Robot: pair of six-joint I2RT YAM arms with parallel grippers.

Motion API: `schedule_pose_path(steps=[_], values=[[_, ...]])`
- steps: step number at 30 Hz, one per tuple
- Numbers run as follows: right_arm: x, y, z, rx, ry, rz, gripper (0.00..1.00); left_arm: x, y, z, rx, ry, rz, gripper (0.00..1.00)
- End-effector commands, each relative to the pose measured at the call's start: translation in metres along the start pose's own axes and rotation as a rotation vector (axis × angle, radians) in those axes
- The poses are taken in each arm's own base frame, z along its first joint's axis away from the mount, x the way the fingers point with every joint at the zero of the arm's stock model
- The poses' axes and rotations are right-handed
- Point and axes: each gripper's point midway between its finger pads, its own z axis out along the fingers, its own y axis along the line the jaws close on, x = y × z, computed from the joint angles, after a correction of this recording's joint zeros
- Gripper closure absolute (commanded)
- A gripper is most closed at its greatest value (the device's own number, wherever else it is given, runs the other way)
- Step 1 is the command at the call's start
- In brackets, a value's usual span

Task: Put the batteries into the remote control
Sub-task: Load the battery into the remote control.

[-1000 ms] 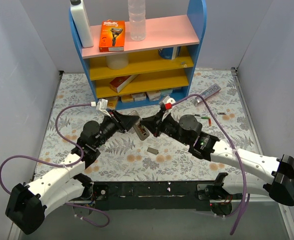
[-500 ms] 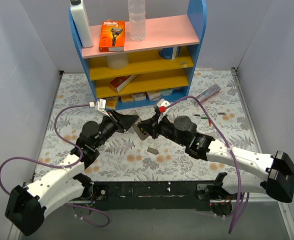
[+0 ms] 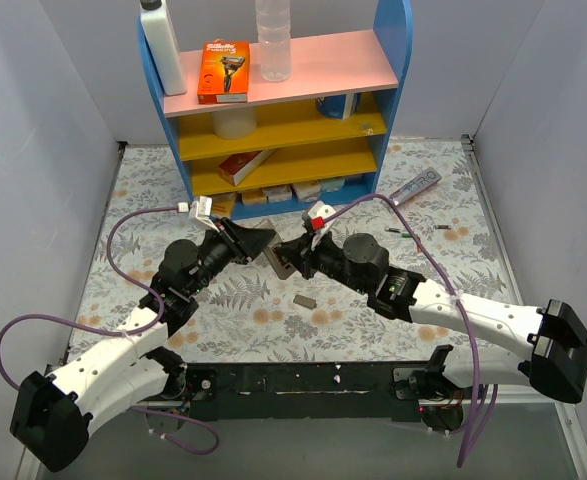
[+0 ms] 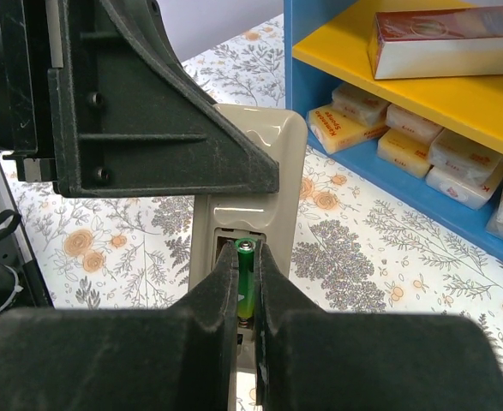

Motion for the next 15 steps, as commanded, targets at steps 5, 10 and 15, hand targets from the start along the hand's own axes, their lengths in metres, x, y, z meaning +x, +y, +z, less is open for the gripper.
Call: schedule_pose_path(steps=[5, 10, 15], values=[[0.004, 0.0, 0.004, 0.011, 0.009, -0.022, 0.97, -0.025, -0.026, 0.001, 0.061, -0.063, 0.028, 1.0], [0.006, -0.007, 0.004, 0.054, 0.014, 0.003, 0.93, -0.025, -0.025, 0.001, 0.059, -0.059, 0.027, 1.0], [0.007, -0.01, 0.005, 0.078, 0.024, 0.021, 0.86, -0.023, -0.025, 0.001, 0.058, -0.05, 0.027, 1.0]])
